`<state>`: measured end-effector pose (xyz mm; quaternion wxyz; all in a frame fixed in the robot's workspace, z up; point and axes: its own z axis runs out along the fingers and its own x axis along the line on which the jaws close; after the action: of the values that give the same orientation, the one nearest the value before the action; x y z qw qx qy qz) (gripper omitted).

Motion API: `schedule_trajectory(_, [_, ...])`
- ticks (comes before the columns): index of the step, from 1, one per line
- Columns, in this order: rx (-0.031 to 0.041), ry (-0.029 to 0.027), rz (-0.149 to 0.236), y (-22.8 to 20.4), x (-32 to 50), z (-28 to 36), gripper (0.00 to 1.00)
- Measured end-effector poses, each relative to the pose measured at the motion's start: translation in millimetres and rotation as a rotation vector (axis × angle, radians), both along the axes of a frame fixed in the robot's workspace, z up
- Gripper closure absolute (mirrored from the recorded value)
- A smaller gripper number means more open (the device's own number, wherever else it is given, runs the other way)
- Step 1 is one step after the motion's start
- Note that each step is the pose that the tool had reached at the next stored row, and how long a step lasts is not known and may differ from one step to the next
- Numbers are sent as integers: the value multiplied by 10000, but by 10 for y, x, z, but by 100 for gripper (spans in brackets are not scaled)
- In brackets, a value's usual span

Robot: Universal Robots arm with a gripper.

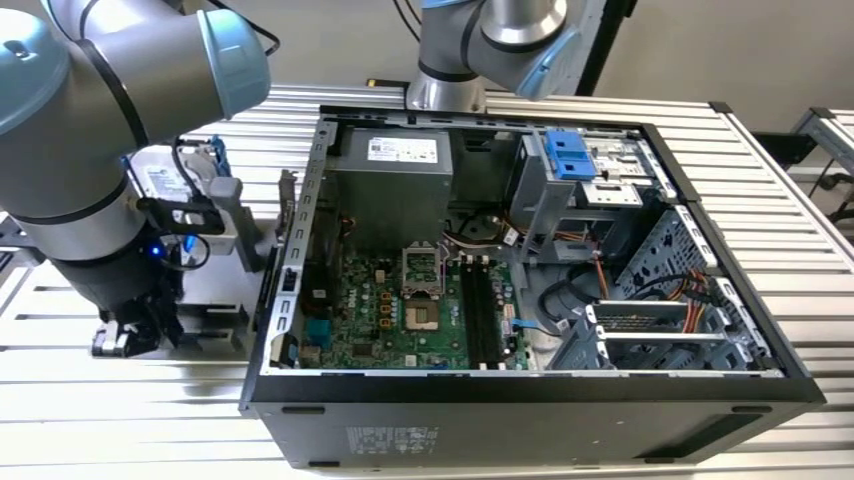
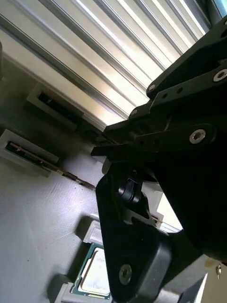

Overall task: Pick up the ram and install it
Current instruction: 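Pick up the ram and move it above insertion slot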

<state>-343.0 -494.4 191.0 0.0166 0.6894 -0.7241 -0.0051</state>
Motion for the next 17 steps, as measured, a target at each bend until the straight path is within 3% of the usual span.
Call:
schedule_trajectory(8, [0, 1, 0, 1, 0, 0, 0])
schedule_trajectory(9, [0, 1, 0, 1, 0, 0, 100])
schedule_trajectory(17, [0, 0, 1, 4, 0, 0, 100])
